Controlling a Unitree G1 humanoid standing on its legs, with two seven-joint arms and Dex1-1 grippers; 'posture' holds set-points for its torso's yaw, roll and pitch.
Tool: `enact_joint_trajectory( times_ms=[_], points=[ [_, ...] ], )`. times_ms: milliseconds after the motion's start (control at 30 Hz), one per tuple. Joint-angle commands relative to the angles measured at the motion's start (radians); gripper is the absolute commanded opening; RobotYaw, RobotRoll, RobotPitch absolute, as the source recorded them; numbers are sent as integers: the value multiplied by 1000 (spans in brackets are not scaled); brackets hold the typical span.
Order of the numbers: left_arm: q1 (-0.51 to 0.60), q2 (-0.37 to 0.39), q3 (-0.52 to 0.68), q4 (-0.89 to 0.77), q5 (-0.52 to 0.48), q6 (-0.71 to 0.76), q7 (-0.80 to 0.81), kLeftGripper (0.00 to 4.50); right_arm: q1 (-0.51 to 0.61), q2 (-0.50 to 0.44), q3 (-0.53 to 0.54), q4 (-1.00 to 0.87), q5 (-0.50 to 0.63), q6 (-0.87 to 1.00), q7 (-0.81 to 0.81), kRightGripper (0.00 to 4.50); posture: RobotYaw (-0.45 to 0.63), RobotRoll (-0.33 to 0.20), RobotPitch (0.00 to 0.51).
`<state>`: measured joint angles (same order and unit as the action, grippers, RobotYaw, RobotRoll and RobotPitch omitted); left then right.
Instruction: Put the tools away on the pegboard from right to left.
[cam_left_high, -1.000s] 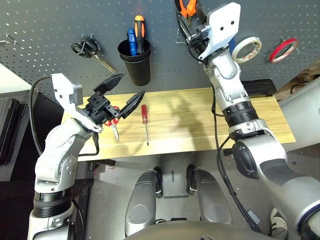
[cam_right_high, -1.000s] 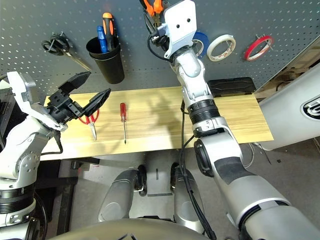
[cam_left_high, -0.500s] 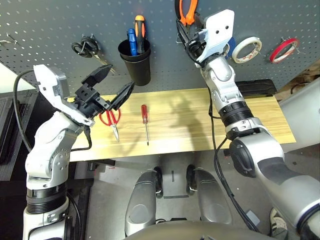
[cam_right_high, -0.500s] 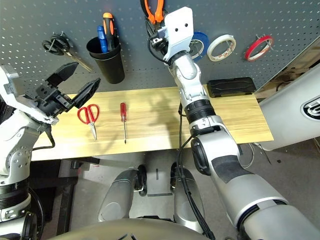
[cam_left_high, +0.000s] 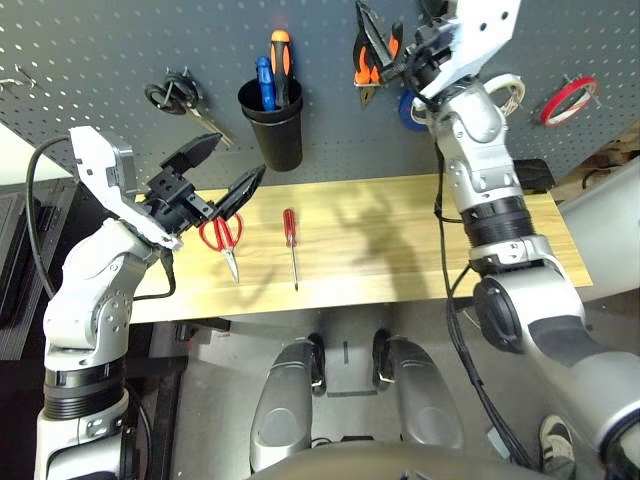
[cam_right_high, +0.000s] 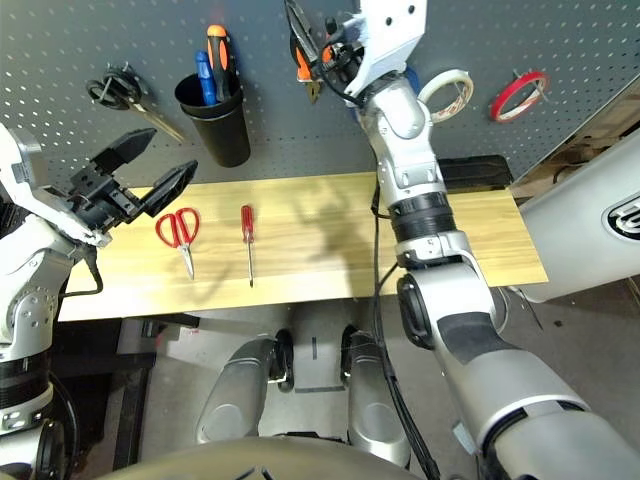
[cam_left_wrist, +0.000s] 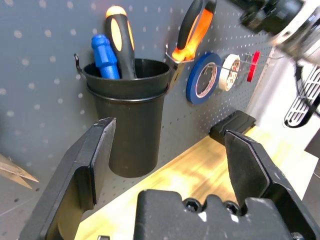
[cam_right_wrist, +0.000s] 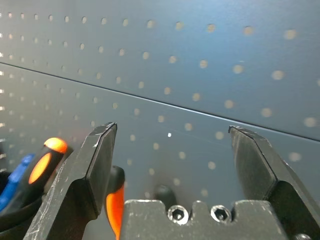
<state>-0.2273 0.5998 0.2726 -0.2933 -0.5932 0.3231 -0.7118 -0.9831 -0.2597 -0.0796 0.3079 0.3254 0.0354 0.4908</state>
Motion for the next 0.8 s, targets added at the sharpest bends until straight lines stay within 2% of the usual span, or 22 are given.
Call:
enact_joint_trajectory(
  times_ms=[33,100,267,400,633,800],
  points=[
    [-2,12,-6,27,4,2,-22,4500,15,-85,-29,-122,141,232,122,4476,18,0,228],
    [-5,14,-10,36,5,6,-29,4500,21,-136,-31,-159,187,319,182,4476,18,0,228],
    [-11,38,-73,56,36,79,-22,4500,114,-351,9,-258,302,570,447,4476,2,0,227],
    [-19,45,-131,70,72,123,-17,4500,231,-453,67,-337,307,624,586,4476,2,0,228],
    [-47,57,-232,123,183,225,33,4500,325,-443,117,-324,268,552,698,4476,5,0,239],
    [-102,4,-310,226,273,261,96,4500,400,-397,183,-238,179,363,797,4476,5,0,252]
  ],
)
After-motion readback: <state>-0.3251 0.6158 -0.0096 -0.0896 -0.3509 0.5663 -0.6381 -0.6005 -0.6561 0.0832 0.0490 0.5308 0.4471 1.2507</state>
